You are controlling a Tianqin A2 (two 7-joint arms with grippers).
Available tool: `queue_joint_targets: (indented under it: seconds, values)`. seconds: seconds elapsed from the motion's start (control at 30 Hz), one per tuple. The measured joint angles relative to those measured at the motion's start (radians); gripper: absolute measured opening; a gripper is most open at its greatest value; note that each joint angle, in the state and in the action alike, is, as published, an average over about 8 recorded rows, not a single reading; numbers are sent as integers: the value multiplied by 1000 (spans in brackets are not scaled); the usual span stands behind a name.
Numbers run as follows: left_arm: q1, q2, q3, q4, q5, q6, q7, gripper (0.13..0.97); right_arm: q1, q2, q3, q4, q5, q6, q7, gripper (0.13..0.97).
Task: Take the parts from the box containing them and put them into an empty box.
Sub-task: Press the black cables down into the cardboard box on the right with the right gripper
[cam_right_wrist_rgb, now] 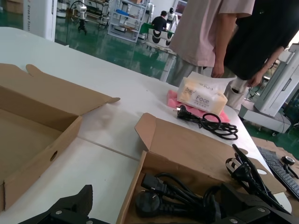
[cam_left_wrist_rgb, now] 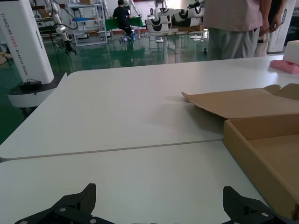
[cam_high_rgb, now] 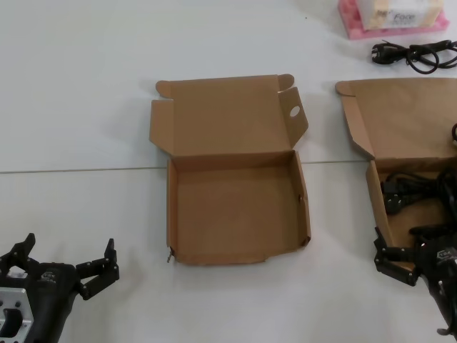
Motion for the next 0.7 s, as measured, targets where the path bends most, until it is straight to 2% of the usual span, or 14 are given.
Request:
queue_joint_targets:
  seconds: [0.7]
  values:
    - [0, 0, 0, 0, 0, 0, 0, 966, -21, 7, 8, 18, -18, 27, 0, 966]
